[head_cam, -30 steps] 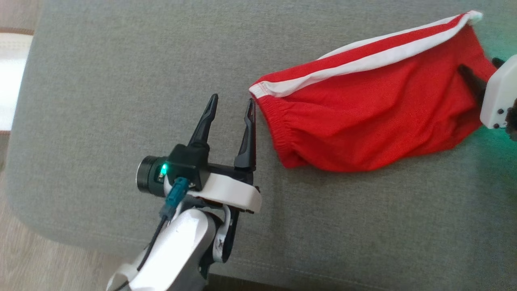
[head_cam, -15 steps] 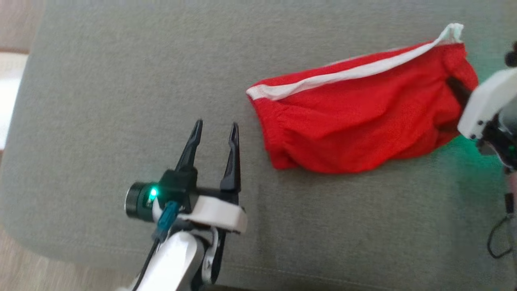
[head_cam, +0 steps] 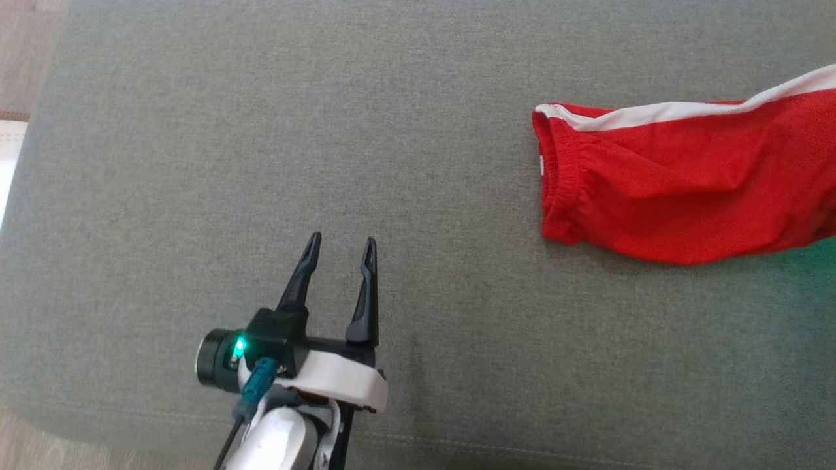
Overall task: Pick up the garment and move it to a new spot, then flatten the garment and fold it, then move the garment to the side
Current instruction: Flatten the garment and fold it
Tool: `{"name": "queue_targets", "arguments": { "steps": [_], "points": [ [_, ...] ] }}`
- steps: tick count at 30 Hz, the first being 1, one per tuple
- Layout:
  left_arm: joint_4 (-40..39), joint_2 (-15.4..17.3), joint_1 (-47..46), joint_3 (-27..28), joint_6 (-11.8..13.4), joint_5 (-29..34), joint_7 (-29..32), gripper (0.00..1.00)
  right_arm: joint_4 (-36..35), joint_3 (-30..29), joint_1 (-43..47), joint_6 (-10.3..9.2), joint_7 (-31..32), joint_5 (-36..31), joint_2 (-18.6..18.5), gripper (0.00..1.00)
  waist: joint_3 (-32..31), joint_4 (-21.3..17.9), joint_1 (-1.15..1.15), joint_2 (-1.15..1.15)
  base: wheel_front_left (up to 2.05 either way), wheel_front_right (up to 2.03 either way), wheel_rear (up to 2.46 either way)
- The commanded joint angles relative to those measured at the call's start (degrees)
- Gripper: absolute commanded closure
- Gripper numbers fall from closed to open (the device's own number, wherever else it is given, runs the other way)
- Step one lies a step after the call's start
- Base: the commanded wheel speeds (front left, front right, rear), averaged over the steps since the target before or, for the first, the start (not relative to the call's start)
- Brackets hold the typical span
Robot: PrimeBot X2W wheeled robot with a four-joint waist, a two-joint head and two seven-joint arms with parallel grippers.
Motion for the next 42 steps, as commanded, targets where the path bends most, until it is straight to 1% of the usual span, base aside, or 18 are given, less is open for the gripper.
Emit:
{"name": "queue_targets", "arguments": {
  "steps": [1, 4, 8, 11, 15, 18, 21, 26, 28, 29, 30, 31, 32, 36, 40, 42],
  "points": [
    [-1.5, -0.1, 0.1, 2.0, -0.5, 0.4, -0.7, 0.00, -3.4, 1.4, -1.3, -0.04, 0.0, 0.4, -0.8, 1.00, -0.2, 0.1, 0.00, 0.00, 0.00, 0.00, 0.00],
    [-0.9, -0.9, 0.4, 2.2, -1.5, 0.4, -0.7, 0.00, -7.5, 4.9, -0.9, -0.04, 1.5, 1.5, -0.6, 1.00, -0.6, 0.6, 0.00, 0.00, 0.00, 0.00, 0.00],
    [-0.6, -1.7, 0.5, 2.6, -2.4, 0.0, -0.7, 0.00, -14.3, 12.4, 0.7, -0.04, 5.3, 3.3, 0.4, 1.00, -1.2, 1.7, 0.00, 0.00, 0.00, 0.00, 0.00],
    [-0.4, -2.0, 0.4, 2.7, -3.0, -0.3, -0.7, 0.00, -17.8, 17.6, 1.8, -0.04, 8.2, 3.9, 2.2, 1.00, -1.2, 2.6, 0.00, 0.00, 0.00, 0.00, 0.00],
    [0.0, -2.1, 0.4, 2.4, -3.5, -1.0, -0.7, 0.00, -18.6, 23.0, 3.3, -0.04, 9.6, 3.5, 5.5, 1.00, -1.3, 4.0, 0.00, 0.00, 0.00, 0.00, 0.00],
    [0.1, -2.2, 0.4, 1.8, -3.2, -2.0, -0.7, 0.00, -17.1, 24.0, 3.4, -0.04, 8.2, 2.3, 8.7, 1.00, -1.6, 4.9, 0.00, 0.00, 0.00, 0.00, 0.00],
    [0.3, -2.2, 0.5, 1.4, -2.7, -2.6, -0.7, 0.00, -14.9, 23.8, 3.1, -0.04, 6.7, 1.2, 11.6, 1.00, -2.1, 5.5, 0.00, 0.00, 0.00, 0.00, 0.00],
    [0.6, -2.2, 0.5, 0.8, -2.1, -3.3, -0.7, 0.00, -11.7, 21.9, 2.6, -0.04, 4.1, -0.7, 15.0, 1.00, -3.0, 5.7, 0.00, 0.00, 0.00, 0.00, 0.00],
    [0.7, -2.2, 0.6, 0.8, -2.1, -3.3, -0.7, 0.00, -11.0, 21.7, 2.6, -0.04, 3.5, -0.9, 15.5, 1.00, -3.2, 5.6, 0.00, 0.00, 0.00, 0.00, 0.00],
    [0.9, -2.2, 0.7, 0.8, -2.1, -3.3, -0.7, 0.00, -10.4, 21.5, 2.6, -0.04, 2.8, -1.1, 16.0, 0.77, -3.5, 5.4, 0.00, 0.00, 0.00, 0.00, 0.00],
    [1.0, -2.2, 0.8, 0.8, -2.1, -3.3, -0.7, 0.00, -10.0, 21.4, 2.6, -0.04, 1.8, -1.4, 16.5, 0.52, -3.7, 5.2, 0.00, 0.00, 0.00, 0.00, 0.00],
    [1.1, -2.2, 1.0, 0.9, -2.2, -3.2, -0.7, 0.00, -9.7, 21.5, 2.6, -0.04, 0.5, -1.7, 16.9, 0.01, -4.0, 4.9, 0.00, 0.00, 0.00, 0.00, 0.00],
    [1.6, -2.2, 1.2, 1.1, -2.5, -3.0, -0.7, 0.00, -8.7, 22.3, 2.9, -0.04, -1.5, -1.1, 17.9, 0.00, -4.9, 4.2, 0.00, 0.00, 0.00, 0.00, 0.00],
    [2.6, -2.2, 1.8, 1.9, -3.2, -2.3, -0.7, 0.00, -7.9, 24.9, 4.3, -0.04, -4.9, 1.4, 19.1, 0.00, -7.1, 2.4, 0.00, 0.00, 0.00, 0.00, 0.00],
    [3.4, -2.2, 2.9, 3.4, -3.8, -1.7, -0.7, 0.00, -9.0, 27.0, 7.0, -0.04, -9.4, 2.8, 19.4, 0.00, -10.0, 0.4, 0.00, 0.00, 0.00, 0.00, 0.00],
    [3.7, -2.2, 3.7, 4.3, -4.2, -1.4, -0.7, 0.00, -10.2, 27.4, 8.6, -0.04, -12.1, 2.3, 18.8, 0.00, -11.4, -0.5, 0.00, 0.00, 0.00, 0.00, 0.00]
  ]
}}
